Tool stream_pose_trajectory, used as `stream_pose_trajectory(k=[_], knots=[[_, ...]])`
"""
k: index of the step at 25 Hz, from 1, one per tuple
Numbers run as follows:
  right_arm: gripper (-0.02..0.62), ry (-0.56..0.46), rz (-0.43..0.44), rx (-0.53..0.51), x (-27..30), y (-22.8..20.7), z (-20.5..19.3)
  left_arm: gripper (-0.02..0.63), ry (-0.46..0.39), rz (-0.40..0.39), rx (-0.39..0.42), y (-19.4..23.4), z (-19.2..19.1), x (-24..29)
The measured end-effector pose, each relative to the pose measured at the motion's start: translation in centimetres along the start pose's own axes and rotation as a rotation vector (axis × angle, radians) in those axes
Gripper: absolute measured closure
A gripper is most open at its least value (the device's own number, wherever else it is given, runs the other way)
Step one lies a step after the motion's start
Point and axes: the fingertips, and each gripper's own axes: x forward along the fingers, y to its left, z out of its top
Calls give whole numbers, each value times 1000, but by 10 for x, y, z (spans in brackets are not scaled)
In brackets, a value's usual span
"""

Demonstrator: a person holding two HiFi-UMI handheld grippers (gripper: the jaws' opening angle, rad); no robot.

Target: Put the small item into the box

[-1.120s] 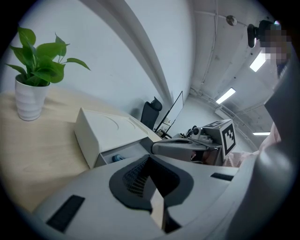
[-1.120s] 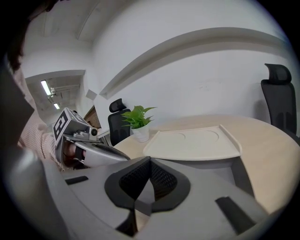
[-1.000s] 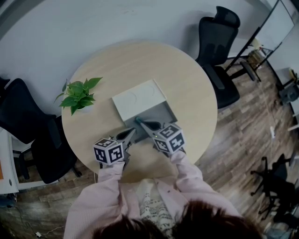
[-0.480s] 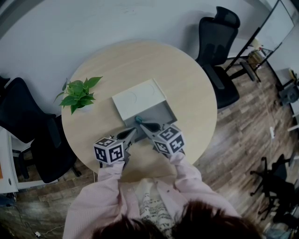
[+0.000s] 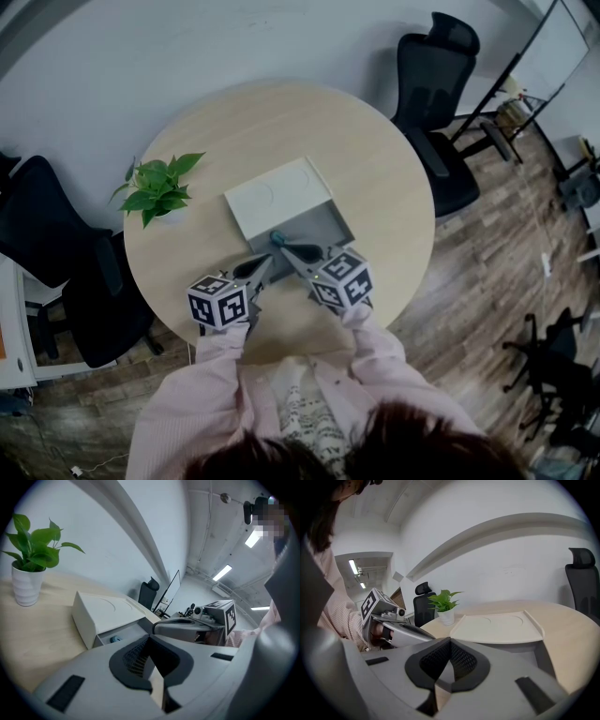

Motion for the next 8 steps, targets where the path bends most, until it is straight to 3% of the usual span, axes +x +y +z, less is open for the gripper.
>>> stream_pose_trajectory(k=[8], knots=[[598, -22, 5, 4, -6, 3, 3, 595, -19, -4, 37, -6, 3, -3]])
